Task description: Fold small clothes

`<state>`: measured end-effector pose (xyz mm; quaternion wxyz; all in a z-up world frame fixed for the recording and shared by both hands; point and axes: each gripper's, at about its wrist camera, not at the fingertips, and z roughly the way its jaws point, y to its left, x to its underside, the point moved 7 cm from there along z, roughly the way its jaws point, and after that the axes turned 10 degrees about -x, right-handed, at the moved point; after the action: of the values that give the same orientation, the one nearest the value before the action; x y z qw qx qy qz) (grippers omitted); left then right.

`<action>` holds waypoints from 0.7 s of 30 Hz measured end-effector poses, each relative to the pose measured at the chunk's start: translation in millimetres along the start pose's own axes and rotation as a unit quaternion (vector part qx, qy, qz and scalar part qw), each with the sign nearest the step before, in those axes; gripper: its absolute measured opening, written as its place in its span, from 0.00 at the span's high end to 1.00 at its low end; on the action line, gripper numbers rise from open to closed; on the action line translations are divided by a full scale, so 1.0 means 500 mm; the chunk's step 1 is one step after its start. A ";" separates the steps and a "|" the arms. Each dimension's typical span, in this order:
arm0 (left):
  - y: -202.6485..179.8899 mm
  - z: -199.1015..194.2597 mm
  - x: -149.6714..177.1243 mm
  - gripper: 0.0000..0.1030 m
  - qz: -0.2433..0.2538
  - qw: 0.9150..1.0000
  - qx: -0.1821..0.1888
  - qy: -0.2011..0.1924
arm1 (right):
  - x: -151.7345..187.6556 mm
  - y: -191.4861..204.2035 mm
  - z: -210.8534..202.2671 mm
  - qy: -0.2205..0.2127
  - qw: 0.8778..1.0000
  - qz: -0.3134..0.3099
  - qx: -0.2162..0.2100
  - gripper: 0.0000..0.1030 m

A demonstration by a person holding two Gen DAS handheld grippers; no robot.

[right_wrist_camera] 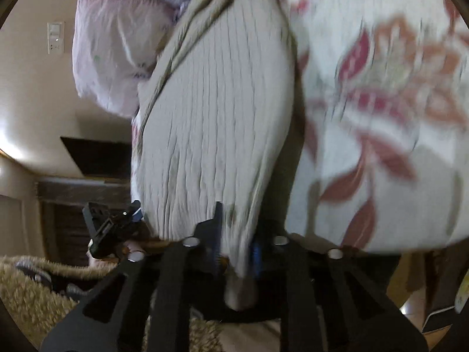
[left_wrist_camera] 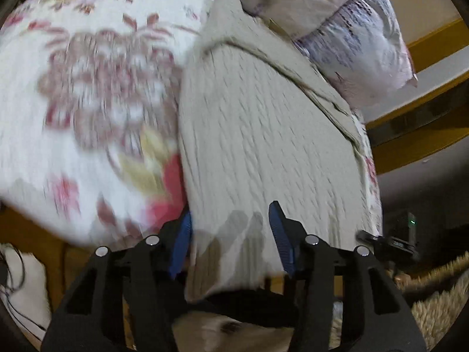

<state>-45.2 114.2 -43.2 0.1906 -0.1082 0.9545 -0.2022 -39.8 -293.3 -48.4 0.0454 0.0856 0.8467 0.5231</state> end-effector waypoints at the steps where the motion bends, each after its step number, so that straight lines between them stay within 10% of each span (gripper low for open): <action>1: -0.008 0.004 0.014 0.53 0.000 1.000 0.005 0.007 | 0.006 0.003 0.007 0.005 1.000 -0.002 -0.003 0.91; 5: -0.025 0.016 0.022 0.92 0.001 0.999 0.021 0.039 | -0.041 0.049 0.012 -0.013 0.999 -0.031 -0.027 0.92; 16: -0.105 0.000 -0.488 0.93 0.076 0.982 0.023 -0.172 | -0.487 0.258 0.008 -0.194 0.969 -0.137 -0.074 0.92; 18: -0.105 0.039 -0.568 0.80 0.061 0.982 -0.001 -0.178 | -0.579 0.242 0.040 -0.222 0.967 -0.120 -0.032 0.88; 21: -0.060 0.088 -0.612 0.36 0.017 0.989 -0.033 -0.141 | -0.640 0.194 0.076 -0.222 0.973 -0.057 0.028 0.31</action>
<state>253.5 159.0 30.2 0.3235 -0.1255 0.9258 -0.1498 290.0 -279.2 17.2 0.2595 0.1529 0.8334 0.4633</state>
